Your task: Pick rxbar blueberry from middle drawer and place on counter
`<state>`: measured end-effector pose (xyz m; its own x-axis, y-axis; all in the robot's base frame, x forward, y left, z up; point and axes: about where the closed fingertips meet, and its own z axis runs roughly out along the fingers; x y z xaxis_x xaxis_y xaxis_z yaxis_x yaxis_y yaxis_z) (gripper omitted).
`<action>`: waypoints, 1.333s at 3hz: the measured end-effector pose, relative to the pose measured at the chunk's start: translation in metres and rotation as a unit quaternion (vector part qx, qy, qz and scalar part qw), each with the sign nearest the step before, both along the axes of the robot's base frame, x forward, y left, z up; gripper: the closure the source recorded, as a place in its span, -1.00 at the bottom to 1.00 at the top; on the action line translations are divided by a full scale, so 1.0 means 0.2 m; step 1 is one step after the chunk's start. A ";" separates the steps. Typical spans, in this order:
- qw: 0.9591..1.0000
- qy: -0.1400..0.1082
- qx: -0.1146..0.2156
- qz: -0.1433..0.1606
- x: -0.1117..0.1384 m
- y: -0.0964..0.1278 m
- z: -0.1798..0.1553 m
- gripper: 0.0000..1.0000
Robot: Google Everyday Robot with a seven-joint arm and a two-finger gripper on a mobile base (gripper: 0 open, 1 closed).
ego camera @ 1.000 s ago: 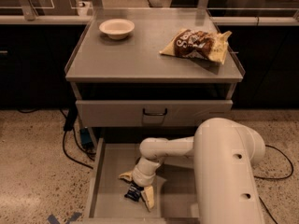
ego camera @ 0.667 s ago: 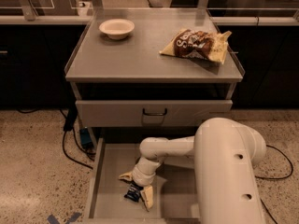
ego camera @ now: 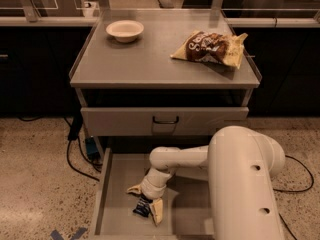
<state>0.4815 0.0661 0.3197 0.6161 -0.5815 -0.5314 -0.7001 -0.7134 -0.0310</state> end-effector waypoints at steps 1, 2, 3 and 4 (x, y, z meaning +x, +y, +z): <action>1.000 0.000 0.000 0.000 0.00 0.00 0.00 0.99; 1.000 0.000 0.000 0.000 0.00 0.00 0.08 1.00; 1.000 0.000 0.000 0.000 0.00 0.00 0.08 1.00; 1.000 0.000 0.000 0.000 0.00 0.00 0.11 1.00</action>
Offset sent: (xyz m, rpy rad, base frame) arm 0.0000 0.0000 0.0000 0.0000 0.0000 0.0000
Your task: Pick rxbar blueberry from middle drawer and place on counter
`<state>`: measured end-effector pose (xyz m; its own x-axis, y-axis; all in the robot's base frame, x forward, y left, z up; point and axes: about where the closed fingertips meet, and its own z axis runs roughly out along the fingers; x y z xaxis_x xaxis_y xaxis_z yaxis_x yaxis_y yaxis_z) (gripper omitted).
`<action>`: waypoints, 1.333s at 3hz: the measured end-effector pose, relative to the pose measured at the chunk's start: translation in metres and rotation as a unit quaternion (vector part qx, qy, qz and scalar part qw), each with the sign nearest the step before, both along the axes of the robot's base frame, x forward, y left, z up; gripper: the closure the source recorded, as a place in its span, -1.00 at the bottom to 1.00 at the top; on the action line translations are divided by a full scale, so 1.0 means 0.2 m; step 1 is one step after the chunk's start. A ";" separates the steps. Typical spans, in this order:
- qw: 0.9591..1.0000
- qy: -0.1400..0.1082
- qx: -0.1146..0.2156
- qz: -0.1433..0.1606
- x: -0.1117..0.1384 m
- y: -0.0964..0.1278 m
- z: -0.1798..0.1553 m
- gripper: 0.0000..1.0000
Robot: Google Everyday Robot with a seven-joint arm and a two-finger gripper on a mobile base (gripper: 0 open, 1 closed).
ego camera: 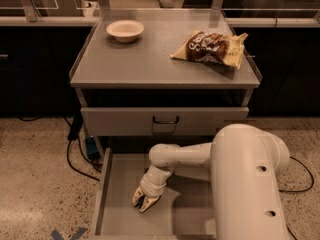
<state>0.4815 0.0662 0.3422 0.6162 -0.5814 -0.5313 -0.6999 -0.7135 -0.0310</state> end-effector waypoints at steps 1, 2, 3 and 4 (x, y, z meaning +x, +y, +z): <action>1.000 -0.017 -0.005 0.001 -0.04 0.00 0.13 1.00; 0.999 -0.053 -0.006 0.003 -0.12 0.00 0.39 1.00; 0.997 -0.079 -0.007 0.007 -0.17 0.00 0.55 1.00; 0.995 -0.102 -0.008 0.010 -0.20 -0.01 0.70 1.00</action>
Offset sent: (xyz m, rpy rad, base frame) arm -0.0367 -0.0024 0.1384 -0.0146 -0.1939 0.0072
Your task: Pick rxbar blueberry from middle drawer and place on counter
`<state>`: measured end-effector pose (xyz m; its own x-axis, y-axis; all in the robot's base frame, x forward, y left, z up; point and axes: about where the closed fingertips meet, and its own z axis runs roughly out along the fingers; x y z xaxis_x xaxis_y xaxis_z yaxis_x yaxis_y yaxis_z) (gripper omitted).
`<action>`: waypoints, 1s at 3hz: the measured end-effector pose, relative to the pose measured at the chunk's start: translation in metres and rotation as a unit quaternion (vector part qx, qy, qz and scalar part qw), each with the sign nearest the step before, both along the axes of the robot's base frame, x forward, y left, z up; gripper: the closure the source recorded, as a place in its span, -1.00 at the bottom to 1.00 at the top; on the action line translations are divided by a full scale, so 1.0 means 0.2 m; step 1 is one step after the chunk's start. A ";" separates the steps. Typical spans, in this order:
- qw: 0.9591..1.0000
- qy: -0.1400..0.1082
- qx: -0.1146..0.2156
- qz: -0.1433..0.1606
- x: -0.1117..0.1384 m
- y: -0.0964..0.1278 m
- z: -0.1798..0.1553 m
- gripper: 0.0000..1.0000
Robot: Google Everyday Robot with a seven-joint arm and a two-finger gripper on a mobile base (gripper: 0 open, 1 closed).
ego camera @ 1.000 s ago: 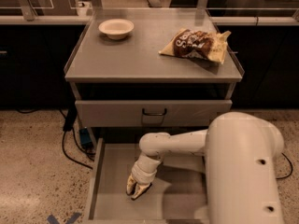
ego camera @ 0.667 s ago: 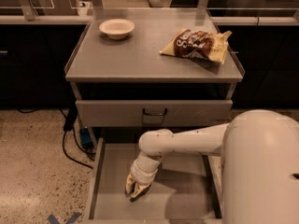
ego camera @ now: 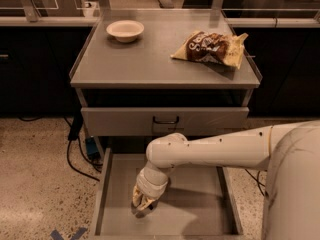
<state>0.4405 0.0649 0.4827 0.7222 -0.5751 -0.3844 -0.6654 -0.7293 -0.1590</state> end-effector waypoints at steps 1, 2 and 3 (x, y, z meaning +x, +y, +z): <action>1.000 -0.001 -0.002 0.000 0.00 0.00 0.01 1.00; 1.000 -0.002 -0.013 -0.002 -0.03 -0.01 0.08 1.00; 0.999 -0.025 -0.036 -0.004 -0.02 -0.04 0.31 1.00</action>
Offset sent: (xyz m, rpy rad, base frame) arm 0.0001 -0.0021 0.0240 -0.0305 -0.0222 -0.0073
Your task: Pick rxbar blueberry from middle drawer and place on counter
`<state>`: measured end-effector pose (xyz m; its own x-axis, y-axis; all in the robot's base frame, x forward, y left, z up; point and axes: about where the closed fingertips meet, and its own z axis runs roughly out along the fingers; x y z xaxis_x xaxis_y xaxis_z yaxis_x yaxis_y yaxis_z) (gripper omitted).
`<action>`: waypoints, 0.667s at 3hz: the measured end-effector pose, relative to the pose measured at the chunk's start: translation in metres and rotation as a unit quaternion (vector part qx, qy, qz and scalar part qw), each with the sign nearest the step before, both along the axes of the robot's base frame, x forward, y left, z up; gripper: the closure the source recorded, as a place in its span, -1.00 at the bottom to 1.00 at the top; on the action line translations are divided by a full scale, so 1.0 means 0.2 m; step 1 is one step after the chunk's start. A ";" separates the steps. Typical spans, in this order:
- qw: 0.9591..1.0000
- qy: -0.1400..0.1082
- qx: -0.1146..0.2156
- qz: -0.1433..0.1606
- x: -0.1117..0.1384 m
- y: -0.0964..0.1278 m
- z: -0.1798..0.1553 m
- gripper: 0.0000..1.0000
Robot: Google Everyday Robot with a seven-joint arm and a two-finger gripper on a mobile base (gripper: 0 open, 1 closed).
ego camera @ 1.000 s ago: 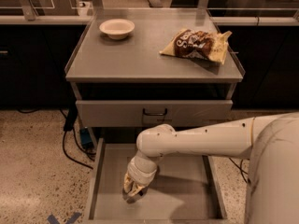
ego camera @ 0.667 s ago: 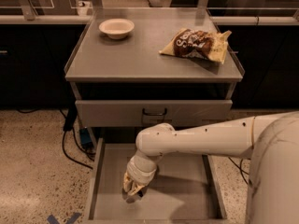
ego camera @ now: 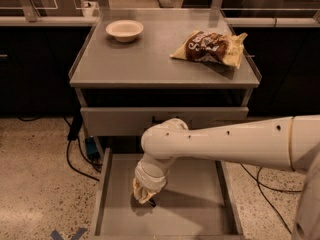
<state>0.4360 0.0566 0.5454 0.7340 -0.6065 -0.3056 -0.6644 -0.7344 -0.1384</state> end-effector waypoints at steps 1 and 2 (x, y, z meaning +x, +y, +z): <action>0.999 -0.033 -0.017 0.000 0.00 -0.03 0.32 1.00; 0.997 -0.068 -0.032 0.005 0.00 -0.01 0.62 1.00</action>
Offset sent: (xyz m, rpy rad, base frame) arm 0.0029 0.0012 0.2125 -0.1092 -0.2398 0.0249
